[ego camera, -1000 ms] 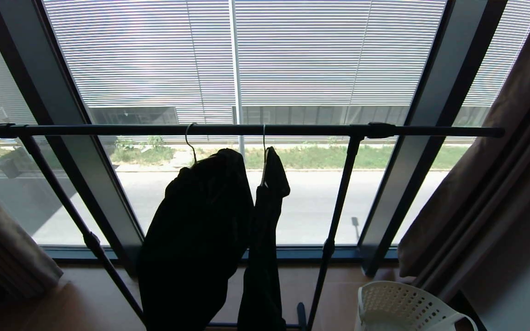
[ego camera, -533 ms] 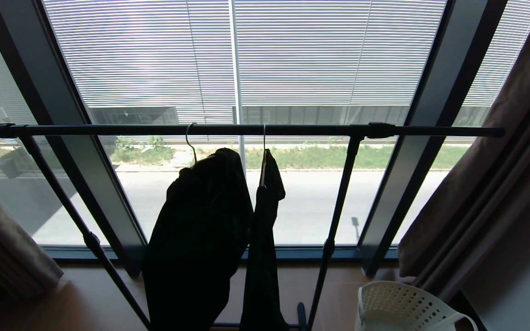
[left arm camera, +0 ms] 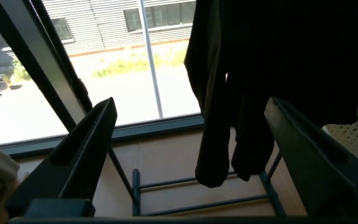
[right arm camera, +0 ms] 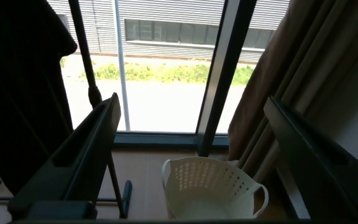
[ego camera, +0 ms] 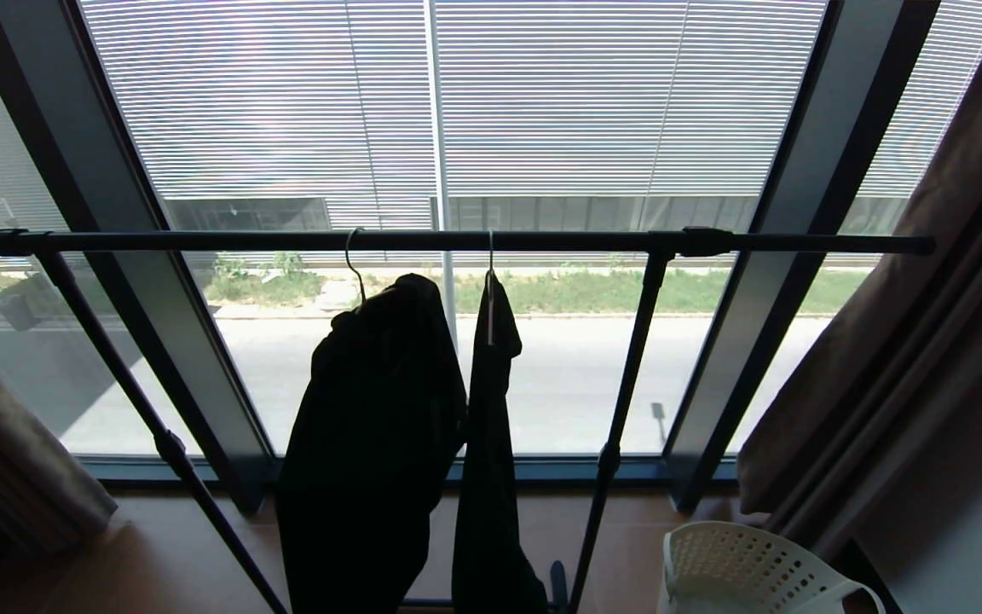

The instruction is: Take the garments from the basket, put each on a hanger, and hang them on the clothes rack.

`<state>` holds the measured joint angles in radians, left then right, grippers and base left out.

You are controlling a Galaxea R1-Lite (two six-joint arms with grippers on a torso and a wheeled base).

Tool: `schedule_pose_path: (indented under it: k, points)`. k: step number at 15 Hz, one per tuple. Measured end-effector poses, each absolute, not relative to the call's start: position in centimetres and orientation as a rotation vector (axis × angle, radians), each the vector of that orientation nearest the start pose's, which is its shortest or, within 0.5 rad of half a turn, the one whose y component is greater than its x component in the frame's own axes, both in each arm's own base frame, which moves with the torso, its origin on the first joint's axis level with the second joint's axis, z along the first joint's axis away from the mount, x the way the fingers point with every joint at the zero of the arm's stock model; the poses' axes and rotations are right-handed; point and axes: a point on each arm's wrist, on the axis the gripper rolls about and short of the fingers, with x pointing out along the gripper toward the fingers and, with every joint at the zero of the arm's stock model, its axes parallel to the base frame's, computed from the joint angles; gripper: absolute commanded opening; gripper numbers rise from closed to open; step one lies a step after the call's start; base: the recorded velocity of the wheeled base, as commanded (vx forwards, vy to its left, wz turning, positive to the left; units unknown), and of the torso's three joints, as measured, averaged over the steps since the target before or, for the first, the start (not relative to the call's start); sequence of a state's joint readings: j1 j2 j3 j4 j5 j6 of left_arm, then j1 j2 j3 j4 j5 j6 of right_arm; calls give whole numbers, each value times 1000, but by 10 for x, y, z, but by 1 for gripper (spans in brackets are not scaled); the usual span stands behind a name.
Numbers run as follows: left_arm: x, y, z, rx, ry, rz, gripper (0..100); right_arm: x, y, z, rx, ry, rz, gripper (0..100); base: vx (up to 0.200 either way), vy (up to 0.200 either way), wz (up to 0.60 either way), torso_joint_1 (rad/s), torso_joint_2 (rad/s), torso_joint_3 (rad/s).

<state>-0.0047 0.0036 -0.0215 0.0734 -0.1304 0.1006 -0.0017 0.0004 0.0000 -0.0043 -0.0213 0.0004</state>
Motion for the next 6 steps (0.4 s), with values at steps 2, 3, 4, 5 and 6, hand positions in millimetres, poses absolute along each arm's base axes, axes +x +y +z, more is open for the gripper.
schedule_pose_path:
  k: [2, 3, 4, 5, 6]
  points:
    - [-25, -3, 74, 97, 49, -138, 100, -23, 0, 76, 2, -5, -21, 100, 0, 0, 0, 0, 0, 0]
    - [-25, -3, 74, 97, 49, -138, 100, -23, 0, 76, 1, -6, -20, 100, 0, 0, 0, 0, 0, 0]
    - [-25, -3, 74, 96, 49, -138, 100, -23, 0, 76, 2, -7, -20, 100, 0, 0, 0, 0, 0, 0]
    - [-25, -3, 74, 97, 49, -138, 100, -23, 0, 76, 2, -7, -20, 100, 0, 0, 0, 0, 0, 0]
    - [-25, -3, 74, 97, 49, -138, 100, -23, 0, 76, 2, -5, -19, 100, 0, 0, 0, 0, 0, 0]
